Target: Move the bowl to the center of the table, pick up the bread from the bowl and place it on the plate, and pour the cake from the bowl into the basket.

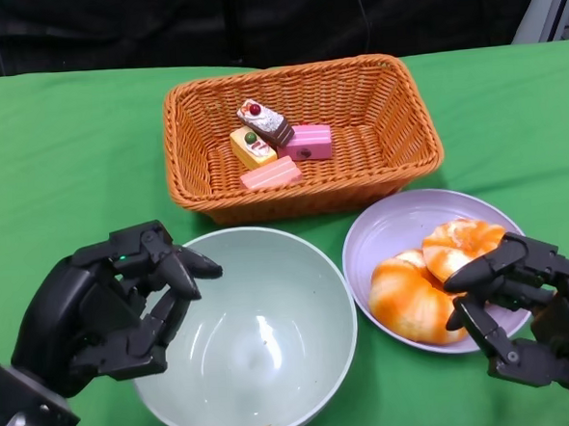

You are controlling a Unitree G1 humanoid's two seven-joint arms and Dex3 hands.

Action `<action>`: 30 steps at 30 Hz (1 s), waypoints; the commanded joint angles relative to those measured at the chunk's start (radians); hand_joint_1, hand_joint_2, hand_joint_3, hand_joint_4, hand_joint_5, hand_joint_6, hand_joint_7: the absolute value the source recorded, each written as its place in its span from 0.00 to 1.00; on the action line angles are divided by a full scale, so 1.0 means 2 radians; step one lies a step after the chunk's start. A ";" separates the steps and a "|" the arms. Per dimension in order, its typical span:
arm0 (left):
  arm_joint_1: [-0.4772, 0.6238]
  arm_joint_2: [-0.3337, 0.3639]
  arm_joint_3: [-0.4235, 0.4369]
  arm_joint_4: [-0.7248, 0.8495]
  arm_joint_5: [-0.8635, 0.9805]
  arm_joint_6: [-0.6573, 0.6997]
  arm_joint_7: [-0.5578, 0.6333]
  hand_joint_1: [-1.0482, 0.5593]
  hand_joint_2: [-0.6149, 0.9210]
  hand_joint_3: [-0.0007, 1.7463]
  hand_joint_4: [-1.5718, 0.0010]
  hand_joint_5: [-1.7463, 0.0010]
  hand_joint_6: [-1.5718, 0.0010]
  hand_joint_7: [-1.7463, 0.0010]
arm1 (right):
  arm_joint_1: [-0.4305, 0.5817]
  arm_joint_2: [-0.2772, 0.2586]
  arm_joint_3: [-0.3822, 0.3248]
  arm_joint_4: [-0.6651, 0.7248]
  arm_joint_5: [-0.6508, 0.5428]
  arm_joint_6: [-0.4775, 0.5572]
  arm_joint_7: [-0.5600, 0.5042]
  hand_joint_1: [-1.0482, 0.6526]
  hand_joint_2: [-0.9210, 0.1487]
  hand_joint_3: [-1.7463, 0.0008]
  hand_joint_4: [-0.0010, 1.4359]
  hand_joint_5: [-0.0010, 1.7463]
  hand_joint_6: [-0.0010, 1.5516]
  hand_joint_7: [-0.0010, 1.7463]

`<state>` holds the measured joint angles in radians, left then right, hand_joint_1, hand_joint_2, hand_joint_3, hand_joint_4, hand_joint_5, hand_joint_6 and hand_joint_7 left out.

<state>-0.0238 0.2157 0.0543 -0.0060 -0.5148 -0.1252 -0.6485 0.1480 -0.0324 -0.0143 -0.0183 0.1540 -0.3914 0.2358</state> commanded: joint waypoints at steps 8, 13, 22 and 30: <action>0.016 0.008 0.002 -0.028 -0.008 0.041 -0.030 0.60 0.72 0.77 0.46 0.00 0.53 0.12 | 0.026 -0.004 0.024 -0.060 0.006 0.026 0.013 0.54 0.32 0.48 0.54 0.85 0.47 0.67; 0.014 0.006 0.002 -0.032 -0.013 0.053 -0.040 0.60 0.72 0.76 0.47 0.00 0.53 0.12 | 0.037 -0.006 0.039 -0.085 -0.006 0.032 0.013 0.51 0.34 0.48 0.54 0.87 0.46 0.72; 0.014 0.009 0.004 -0.047 -0.019 0.072 -0.048 0.56 0.69 0.78 0.45 0.00 0.52 0.11 | 0.049 -0.006 0.053 -0.116 -0.015 0.046 0.007 0.52 0.32 0.49 0.54 0.89 0.44 0.76; 0.013 0.011 0.004 -0.050 -0.011 0.069 -0.051 0.58 0.70 0.79 0.45 0.00 0.51 0.11 | 0.051 -0.007 0.057 -0.131 -0.014 0.062 0.005 0.53 0.35 0.45 0.53 0.90 0.43 0.77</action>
<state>0.0056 0.2177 0.0555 -0.0986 -0.5464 0.0177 -0.7393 0.2440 -0.0370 0.1033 -0.2597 0.1257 -0.2703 0.2510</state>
